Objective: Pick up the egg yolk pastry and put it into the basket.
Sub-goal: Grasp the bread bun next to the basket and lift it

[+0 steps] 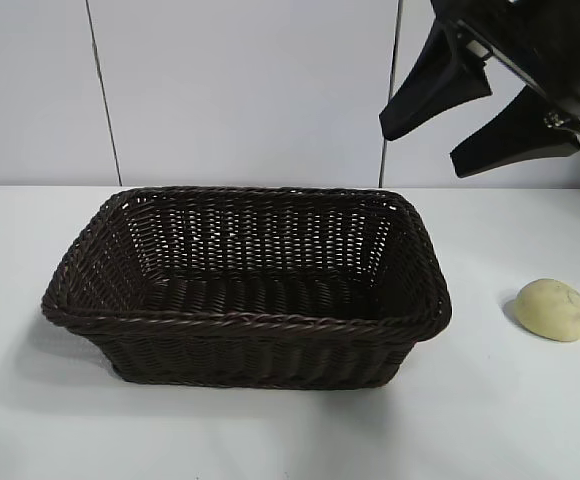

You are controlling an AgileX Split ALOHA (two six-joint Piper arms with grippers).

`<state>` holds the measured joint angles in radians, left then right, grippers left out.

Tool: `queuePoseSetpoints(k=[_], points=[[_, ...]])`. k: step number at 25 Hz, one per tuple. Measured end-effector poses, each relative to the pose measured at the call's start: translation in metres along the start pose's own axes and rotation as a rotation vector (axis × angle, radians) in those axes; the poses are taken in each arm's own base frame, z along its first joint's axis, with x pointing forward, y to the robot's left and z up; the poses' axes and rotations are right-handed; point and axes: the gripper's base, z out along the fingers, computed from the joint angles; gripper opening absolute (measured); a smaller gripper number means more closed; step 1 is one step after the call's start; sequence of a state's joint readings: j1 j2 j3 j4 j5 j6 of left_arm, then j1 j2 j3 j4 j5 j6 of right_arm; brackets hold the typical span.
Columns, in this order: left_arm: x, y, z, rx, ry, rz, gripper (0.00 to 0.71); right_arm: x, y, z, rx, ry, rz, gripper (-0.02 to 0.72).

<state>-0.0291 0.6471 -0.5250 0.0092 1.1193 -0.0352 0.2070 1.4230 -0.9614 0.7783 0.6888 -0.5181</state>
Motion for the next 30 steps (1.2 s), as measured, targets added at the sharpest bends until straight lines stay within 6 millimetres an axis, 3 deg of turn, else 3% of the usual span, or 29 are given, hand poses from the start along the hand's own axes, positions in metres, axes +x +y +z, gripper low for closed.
queuePoseSetpoints(k=[3,14,26,30], points=[[0.013,0.000,-0.002,0.004,-0.053,-0.001,0.607,0.000,0.000,0.000,0.000,0.001,0.000,0.540],[0.032,0.000,-0.023,0.017,-0.259,-0.006,0.607,-0.001,0.000,0.000,0.005,-0.009,0.000,0.540],[0.078,0.002,-0.050,0.028,-0.603,-0.007,0.607,-0.001,-0.001,0.000,0.007,-0.012,0.011,0.540],[0.080,0.002,-0.051,0.029,-0.616,-0.007,0.607,-0.001,0.000,0.000,0.004,-0.007,0.029,0.540]])
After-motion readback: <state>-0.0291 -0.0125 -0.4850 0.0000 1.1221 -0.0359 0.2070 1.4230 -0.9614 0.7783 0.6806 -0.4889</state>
